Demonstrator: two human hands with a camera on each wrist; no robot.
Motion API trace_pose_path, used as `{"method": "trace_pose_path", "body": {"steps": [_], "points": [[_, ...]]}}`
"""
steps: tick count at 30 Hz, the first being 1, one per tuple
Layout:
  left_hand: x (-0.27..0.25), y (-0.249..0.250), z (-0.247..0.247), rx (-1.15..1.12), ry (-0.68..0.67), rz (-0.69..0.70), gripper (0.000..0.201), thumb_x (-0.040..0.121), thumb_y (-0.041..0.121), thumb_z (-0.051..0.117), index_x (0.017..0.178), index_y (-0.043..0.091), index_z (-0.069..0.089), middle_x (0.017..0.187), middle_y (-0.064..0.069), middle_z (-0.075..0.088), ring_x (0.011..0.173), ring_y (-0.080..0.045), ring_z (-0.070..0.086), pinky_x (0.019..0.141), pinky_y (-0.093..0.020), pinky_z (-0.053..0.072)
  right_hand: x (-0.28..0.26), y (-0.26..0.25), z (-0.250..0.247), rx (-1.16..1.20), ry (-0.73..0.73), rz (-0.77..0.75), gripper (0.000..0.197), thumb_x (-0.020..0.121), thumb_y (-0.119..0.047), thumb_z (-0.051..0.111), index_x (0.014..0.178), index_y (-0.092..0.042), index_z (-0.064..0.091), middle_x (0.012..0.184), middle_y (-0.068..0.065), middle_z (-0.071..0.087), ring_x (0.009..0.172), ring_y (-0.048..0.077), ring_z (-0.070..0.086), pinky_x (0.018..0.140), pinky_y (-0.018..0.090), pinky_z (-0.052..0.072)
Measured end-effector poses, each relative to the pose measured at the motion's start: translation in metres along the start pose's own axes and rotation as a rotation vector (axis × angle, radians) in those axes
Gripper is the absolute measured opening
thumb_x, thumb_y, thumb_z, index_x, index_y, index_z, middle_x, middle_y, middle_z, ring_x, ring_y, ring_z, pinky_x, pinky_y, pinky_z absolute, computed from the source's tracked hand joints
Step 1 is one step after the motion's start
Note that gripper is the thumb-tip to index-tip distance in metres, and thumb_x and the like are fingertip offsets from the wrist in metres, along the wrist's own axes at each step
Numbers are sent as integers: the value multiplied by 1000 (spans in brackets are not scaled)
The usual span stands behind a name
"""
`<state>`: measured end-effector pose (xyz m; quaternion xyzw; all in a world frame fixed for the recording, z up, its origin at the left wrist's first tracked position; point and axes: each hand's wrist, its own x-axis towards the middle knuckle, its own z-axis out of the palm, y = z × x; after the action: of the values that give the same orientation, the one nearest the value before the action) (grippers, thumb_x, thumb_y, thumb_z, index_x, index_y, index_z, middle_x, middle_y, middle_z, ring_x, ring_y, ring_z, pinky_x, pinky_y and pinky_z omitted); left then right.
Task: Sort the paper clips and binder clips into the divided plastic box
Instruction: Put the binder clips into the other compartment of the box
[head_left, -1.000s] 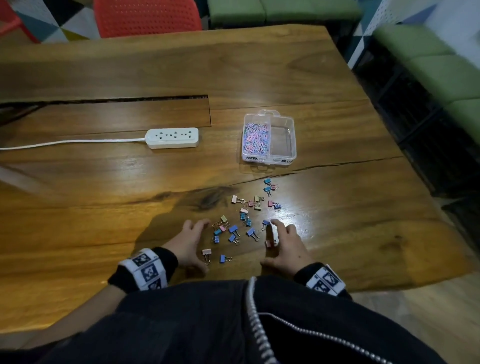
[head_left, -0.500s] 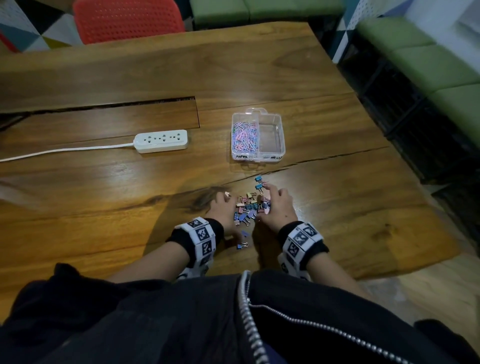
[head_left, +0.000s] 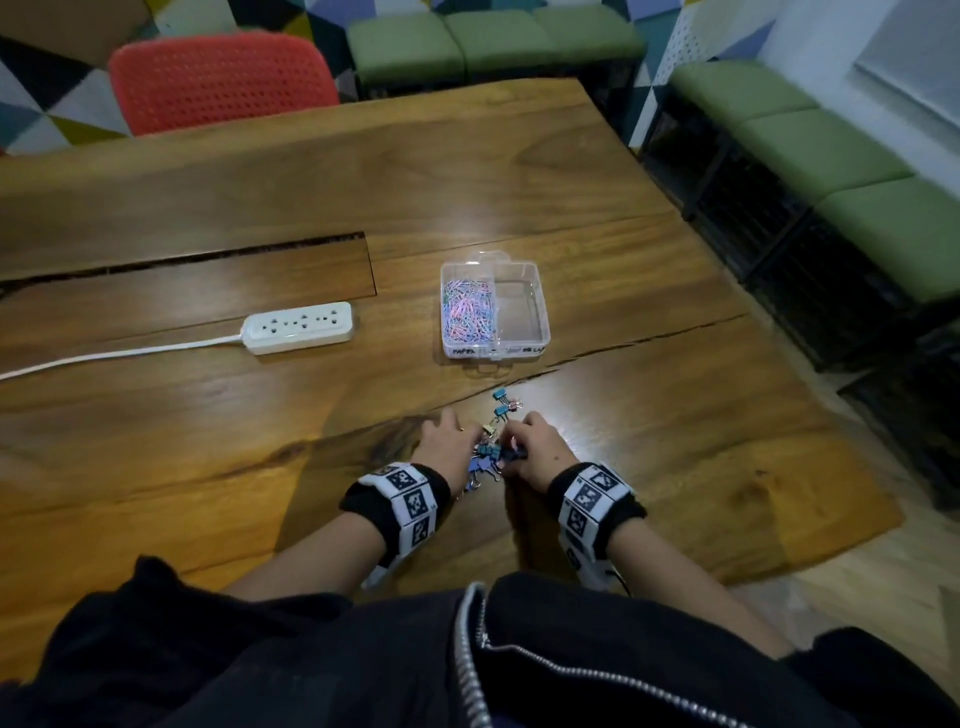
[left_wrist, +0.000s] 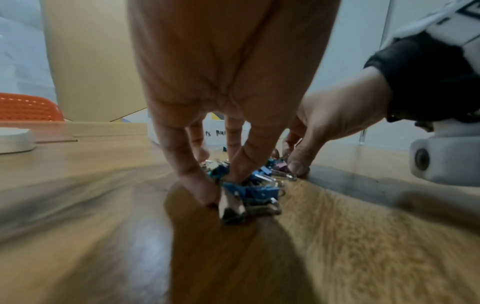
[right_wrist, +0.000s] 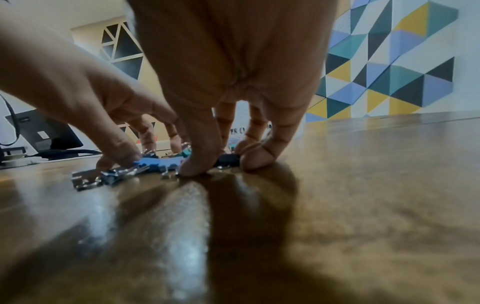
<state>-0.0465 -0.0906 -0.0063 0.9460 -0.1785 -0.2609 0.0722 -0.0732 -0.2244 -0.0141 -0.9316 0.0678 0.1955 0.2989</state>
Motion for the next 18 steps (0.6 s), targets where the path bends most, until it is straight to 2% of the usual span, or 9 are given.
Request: {"method": "trace_pose_path", "body": {"steps": [2, 3, 5, 8, 10, 13, 18], "points": [[-1, -1, 2, 20, 31, 29, 45, 89, -1, 46, 130, 17, 44, 129, -13, 37, 116, -31, 40, 98, -39, 43, 1, 0, 0, 9, 8, -18, 22, 82, -13, 64, 104, -9, 60, 85, -15, 35, 103, 22, 47, 91, 28, 38], [-1, -1, 3, 36, 44, 48, 45, 89, -1, 46, 131, 15, 44, 130, -13, 38, 116, -30, 41, 98, -39, 44, 1, 0, -2, 12, 16, -23, 21, 83, -14, 63, 103, -9, 60, 81, -18, 31, 98, 20, 46, 87, 26, 37], [-1, -1, 3, 77, 53, 86, 47, 88, -2, 46, 132, 13, 44, 131, -13, 40, 117, -29, 42, 98, -38, 45, 3, -1, -6, -7, 26, -36, 19, 84, -13, 62, 103, -9, 60, 88, -11, 39, 89, 14, 43, 81, 21, 35], [0, -2, 1, 123, 47, 144, 47, 88, -4, 45, 133, 12, 44, 131, -13, 42, 116, -29, 45, 95, -37, 46, 4, 0, -14, -41, 26, -57, 17, 84, -10, 61, 100, -6, 61, 99, 4, 51, 85, 12, 45, 77, 18, 38], [0, -4, 0, 137, 52, 178, 44, 89, -1, 46, 132, 11, 44, 128, -13, 44, 113, -27, 49, 93, -36, 48, 5, 1, -15, -38, 27, -38, 15, 82, -9, 62, 97, -8, 61, 92, -1, 48, 83, 12, 45, 74, 16, 39], [2, -8, -2, 95, 53, 186, 36, 89, 4, 48, 125, 9, 49, 125, -11, 47, 110, -25, 51, 94, -33, 47, 6, 2, -17, -4, 4, 1, 11, 82, -5, 62, 89, -11, 58, 72, -12, 41, 77, 12, 46, 55, 8, 31], [1, -13, -5, 30, 68, 212, 31, 91, 10, 48, 121, 10, 54, 120, -9, 52, 109, -23, 52, 94, -30, 43, 10, 2, -30, 105, -26, 88, 17, 83, -3, 60, 77, -16, 51, 72, -10, 45, 68, 6, 48, 51, 11, 33]]}}
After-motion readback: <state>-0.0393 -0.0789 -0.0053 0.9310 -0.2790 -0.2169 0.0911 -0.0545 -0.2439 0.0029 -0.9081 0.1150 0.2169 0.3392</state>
